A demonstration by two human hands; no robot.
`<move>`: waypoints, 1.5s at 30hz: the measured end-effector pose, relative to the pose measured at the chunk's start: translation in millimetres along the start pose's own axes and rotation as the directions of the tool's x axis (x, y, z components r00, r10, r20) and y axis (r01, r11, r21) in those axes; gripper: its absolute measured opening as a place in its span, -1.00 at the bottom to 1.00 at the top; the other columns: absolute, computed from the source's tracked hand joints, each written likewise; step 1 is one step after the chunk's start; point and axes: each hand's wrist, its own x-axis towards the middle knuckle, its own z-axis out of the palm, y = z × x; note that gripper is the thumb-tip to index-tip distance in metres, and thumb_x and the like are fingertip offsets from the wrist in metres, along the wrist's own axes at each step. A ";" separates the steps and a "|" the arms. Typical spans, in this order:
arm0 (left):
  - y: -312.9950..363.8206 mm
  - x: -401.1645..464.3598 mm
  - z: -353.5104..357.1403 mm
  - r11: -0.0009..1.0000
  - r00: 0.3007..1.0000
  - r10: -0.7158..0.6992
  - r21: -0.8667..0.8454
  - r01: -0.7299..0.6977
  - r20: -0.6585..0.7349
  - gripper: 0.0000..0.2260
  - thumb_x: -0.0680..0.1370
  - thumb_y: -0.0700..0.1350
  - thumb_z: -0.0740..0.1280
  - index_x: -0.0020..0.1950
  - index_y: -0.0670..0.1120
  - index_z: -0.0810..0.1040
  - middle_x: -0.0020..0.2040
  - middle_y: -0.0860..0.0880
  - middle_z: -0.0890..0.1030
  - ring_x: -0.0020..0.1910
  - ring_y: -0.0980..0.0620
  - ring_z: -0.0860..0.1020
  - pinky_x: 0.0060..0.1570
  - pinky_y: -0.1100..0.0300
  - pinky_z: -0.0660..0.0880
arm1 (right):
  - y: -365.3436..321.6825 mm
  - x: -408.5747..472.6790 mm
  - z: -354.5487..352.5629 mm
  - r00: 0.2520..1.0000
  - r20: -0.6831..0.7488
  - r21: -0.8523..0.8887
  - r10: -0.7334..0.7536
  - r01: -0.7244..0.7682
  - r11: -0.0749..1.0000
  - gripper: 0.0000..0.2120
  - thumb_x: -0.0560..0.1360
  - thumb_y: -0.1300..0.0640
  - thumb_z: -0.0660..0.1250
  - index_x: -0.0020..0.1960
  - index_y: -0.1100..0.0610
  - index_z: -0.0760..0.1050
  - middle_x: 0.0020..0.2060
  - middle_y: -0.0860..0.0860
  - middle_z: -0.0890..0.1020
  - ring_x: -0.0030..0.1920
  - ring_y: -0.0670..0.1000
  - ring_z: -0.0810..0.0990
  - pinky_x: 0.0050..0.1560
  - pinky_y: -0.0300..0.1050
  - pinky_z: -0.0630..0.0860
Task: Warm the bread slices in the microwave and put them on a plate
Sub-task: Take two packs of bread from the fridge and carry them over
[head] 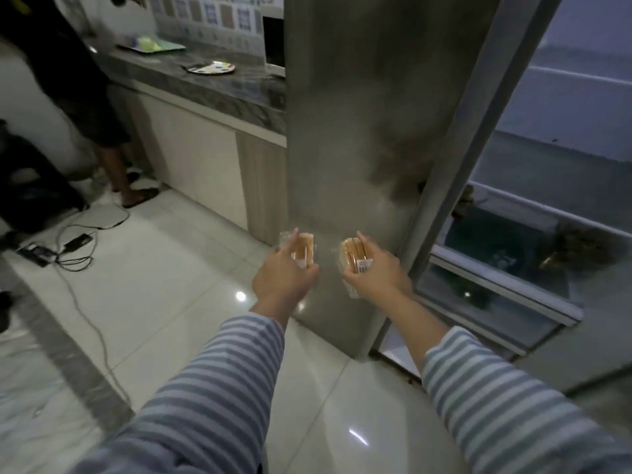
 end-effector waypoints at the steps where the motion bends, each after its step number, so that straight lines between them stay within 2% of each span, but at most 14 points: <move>1: -9.6 10.7 -9.7 1.000 0.999 -0.023 -0.007 0.023 -0.023 -0.38 0.44 0.21 0.29 0.47 0.33 0.14 0.25 -0.04 0.46 0.22 -0.09 0.50 0.12 0.02 0.44 | -16.3 7.1 8.3 0.999 0.014 -0.008 -0.031 0.031 0.999 -0.29 0.39 -0.14 0.39 0.45 -0.34 0.14 0.29 -0.01 0.48 0.23 0.10 0.51 0.16 0.02 0.50; 6: -57.8 77.4 -66.1 0.997 0.988 -0.082 -0.015 0.080 -0.134 -0.37 0.44 0.21 0.30 0.47 0.34 0.14 0.20 -0.01 0.46 0.16 -0.06 0.51 0.01 0.07 0.45 | -103.7 55.5 54.2 0.981 0.069 0.008 -0.180 0.180 0.984 -0.27 0.39 -0.12 0.40 0.47 -0.29 0.15 0.29 0.01 0.49 0.24 0.10 0.50 0.17 0.02 0.49; 9: -85.6 124.7 -100.4 0.996 0.980 -0.086 0.000 0.087 -0.179 -0.35 0.44 0.19 0.30 0.48 0.33 0.13 0.19 -0.01 0.47 0.14 -0.06 0.52 -0.04 0.09 0.46 | -159.2 88.7 82.6 0.971 0.057 0.056 -0.232 0.229 0.972 -0.26 0.35 -0.15 0.40 0.45 -0.32 0.15 0.25 -0.01 0.51 0.19 0.08 0.53 0.13 0.06 0.53; 13: -123.3 187.7 -143.5 0.994 0.967 -0.110 -0.026 0.107 -0.228 -0.35 0.43 0.25 0.30 0.48 0.33 0.14 0.21 0.01 0.46 0.15 -0.04 0.51 -0.05 0.11 0.46 | -227.2 128.8 121.6 0.955 0.034 0.073 -0.293 0.290 0.954 -0.26 0.37 -0.17 0.40 0.46 -0.32 0.15 0.26 -0.01 0.50 0.20 0.07 0.52 0.08 0.00 0.52; 17: -155.8 240.0 -178.5 0.992 0.954 -0.121 -0.013 0.122 -0.274 -0.36 0.43 0.26 0.30 0.47 0.35 0.13 0.20 0.02 0.46 0.14 -0.02 0.52 -0.12 0.15 0.39 | -284.2 163.1 157.6 0.953 -0.005 0.109 -0.304 0.303 0.947 -0.27 0.36 -0.19 0.39 0.46 -0.32 0.16 0.26 -0.05 0.49 0.22 0.05 0.51 0.05 -0.07 0.46; 24: -196.8 330.8 -211.6 0.986 0.942 -0.168 -0.028 0.167 -0.292 -0.33 0.42 0.23 0.33 0.47 0.36 0.13 0.24 0.02 0.45 0.17 -0.02 0.51 -0.10 0.15 0.38 | -358.3 227.9 203.6 0.935 -0.027 0.135 -0.353 0.354 0.926 -0.29 0.38 -0.18 0.36 0.47 -0.28 0.17 0.27 -0.07 0.49 0.21 0.04 0.51 0.00 -0.11 0.42; 33: -203.2 493.0 -224.8 0.987 0.929 -0.159 -0.056 0.149 -0.335 -0.34 0.43 0.19 0.34 0.48 0.34 0.14 0.26 0.02 0.45 0.21 0.00 0.48 -0.08 0.18 0.33 | -428.3 370.9 244.9 0.935 -0.042 0.121 -0.353 0.355 0.927 -0.29 0.40 -0.16 0.37 0.47 -0.27 0.15 0.25 -0.03 0.50 0.18 0.05 0.51 -0.06 -0.14 0.35; 38: -193.4 586.9 -229.3 0.991 0.934 -0.133 -0.049 0.123 -0.333 -0.33 0.43 0.20 0.33 0.48 0.35 0.13 0.29 0.01 0.44 0.24 -0.02 0.47 -0.06 0.15 0.38 | -462.0 454.1 254.9 0.938 -0.051 0.108 -0.342 0.346 0.932 -0.30 0.41 -0.16 0.36 0.48 -0.27 0.14 0.24 -0.02 0.49 0.18 0.05 0.50 -0.08 -0.15 0.34; 42: -182.9 648.2 -236.3 0.996 0.936 -0.091 -0.041 0.082 -0.340 -0.34 0.42 0.20 0.33 0.47 0.35 0.13 0.26 0.02 0.46 0.22 -0.03 0.49 -0.06 0.12 0.44 | -484.5 507.9 258.0 0.938 -0.085 0.089 -0.337 0.344 0.935 -0.29 0.40 -0.16 0.37 0.48 -0.27 0.15 0.31 -0.02 0.47 0.24 0.07 0.48 0.01 -0.08 0.42; 45: -174.2 703.1 -242.6 0.999 0.943 -0.037 -0.047 0.023 -0.330 -0.33 0.43 0.20 0.34 0.48 0.33 0.13 0.29 0.01 0.46 0.24 -0.03 0.47 0.00 0.08 0.49 | -504.9 553.5 256.7 0.939 -0.119 0.083 -0.321 0.332 0.940 -0.28 0.39 -0.15 0.38 0.47 -0.29 0.14 0.27 0.03 0.49 0.22 0.10 0.50 0.02 -0.05 0.45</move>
